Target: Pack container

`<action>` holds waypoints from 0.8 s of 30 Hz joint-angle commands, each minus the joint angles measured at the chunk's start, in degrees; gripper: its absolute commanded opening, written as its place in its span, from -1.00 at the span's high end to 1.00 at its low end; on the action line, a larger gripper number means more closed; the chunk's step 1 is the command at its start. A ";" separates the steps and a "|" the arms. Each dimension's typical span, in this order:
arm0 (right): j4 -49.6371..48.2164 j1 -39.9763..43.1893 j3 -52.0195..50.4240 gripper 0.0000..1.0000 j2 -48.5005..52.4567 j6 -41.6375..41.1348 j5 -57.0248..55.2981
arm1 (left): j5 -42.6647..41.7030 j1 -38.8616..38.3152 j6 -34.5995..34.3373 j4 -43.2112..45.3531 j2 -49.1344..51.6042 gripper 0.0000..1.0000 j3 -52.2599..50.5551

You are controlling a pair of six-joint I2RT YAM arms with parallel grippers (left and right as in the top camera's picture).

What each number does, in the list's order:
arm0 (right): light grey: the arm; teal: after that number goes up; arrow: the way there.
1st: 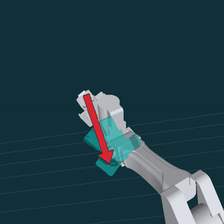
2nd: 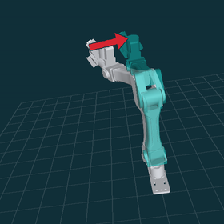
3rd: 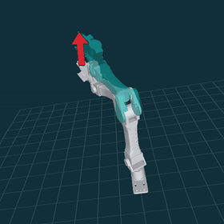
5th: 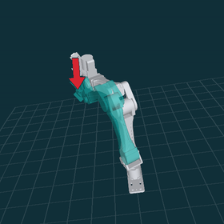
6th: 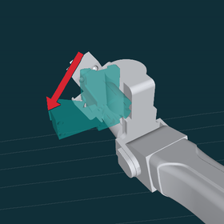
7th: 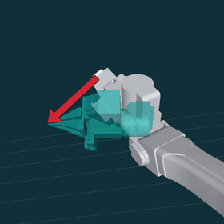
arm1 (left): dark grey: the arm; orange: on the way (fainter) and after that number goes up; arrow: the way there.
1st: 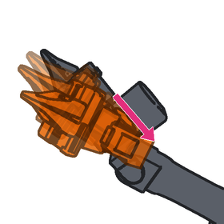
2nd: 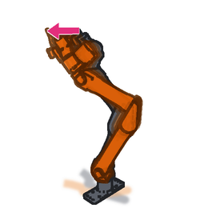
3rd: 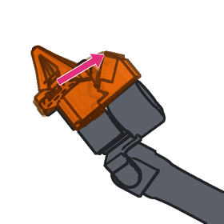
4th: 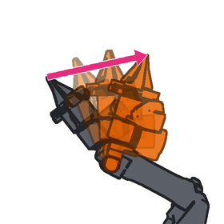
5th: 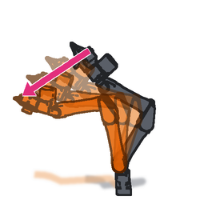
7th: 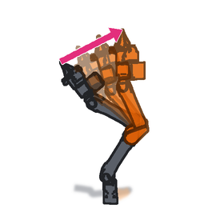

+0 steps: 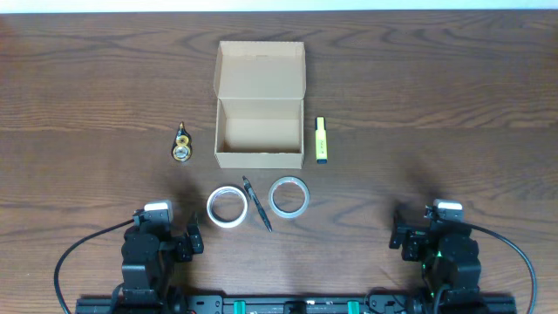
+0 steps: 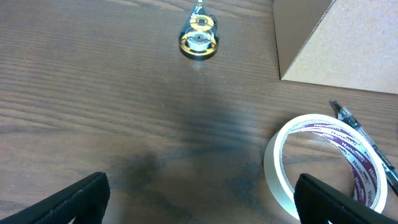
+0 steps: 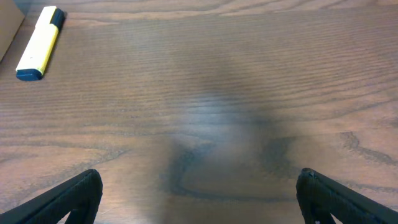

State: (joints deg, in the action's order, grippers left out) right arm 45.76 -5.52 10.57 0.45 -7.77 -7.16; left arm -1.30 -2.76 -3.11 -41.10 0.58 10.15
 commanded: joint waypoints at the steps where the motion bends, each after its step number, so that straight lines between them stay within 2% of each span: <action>1: -0.02 0.52 -0.50 -0.98 -0.11 0.76 -0.31 | 0.37 0.26 0.37 -0.24 -0.37 -0.91 -0.98; 18: -0.87 0.52 -0.26 -0.98 -0.04 -1.18 0.13 | 0.37 0.26 0.37 -0.24 -0.37 -0.91 -0.98; 24: -1.38 0.50 7.15 -0.99 7.28 -2.45 1.84 | 0.37 0.26 0.37 -0.24 -0.37 -0.91 -0.98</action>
State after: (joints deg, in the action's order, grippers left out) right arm 44.75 -5.52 12.86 4.03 -8.97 -6.26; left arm -1.30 -2.76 -3.11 -41.10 0.58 10.13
